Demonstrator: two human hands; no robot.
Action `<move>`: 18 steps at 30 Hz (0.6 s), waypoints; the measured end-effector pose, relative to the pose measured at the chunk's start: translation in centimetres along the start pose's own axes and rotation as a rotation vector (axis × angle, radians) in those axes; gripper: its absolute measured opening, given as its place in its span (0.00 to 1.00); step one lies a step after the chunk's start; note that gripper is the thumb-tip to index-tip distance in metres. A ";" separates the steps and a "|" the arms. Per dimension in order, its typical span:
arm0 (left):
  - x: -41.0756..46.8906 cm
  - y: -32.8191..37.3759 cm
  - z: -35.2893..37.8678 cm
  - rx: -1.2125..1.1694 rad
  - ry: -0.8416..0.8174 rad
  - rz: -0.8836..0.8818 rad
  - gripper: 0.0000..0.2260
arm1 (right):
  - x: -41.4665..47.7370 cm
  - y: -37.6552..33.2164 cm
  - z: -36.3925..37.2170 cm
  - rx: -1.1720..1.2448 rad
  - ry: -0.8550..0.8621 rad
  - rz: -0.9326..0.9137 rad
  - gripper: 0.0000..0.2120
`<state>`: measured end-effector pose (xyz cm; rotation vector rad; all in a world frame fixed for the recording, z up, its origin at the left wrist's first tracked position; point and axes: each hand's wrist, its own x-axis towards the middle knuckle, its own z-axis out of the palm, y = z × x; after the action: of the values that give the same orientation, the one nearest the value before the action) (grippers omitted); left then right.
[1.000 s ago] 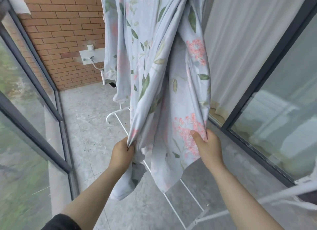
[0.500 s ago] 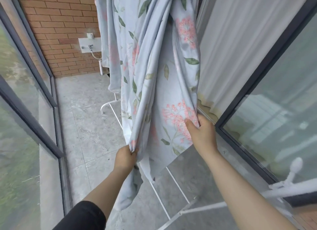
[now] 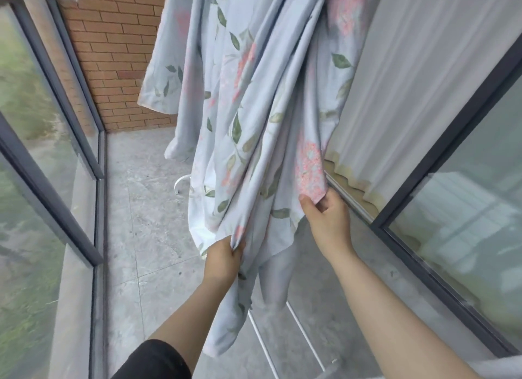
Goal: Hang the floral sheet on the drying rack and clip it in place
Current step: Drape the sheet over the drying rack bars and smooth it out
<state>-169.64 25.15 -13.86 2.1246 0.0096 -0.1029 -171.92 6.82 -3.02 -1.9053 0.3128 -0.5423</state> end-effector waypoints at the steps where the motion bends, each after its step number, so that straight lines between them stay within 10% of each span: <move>1: 0.9 -0.6 0.6 -0.004 0.005 0.021 0.17 | 0.6 0.9 0.9 0.040 0.006 -0.009 0.06; 18: 12.3 -19.7 10.3 -0.067 0.195 0.319 0.18 | 2.0 27.0 13.7 0.002 0.143 -0.170 0.20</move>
<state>-159.03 26.40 -36.87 2.0344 -0.2064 0.2892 -162.33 6.43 -31.76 -1.9056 0.2435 -0.7946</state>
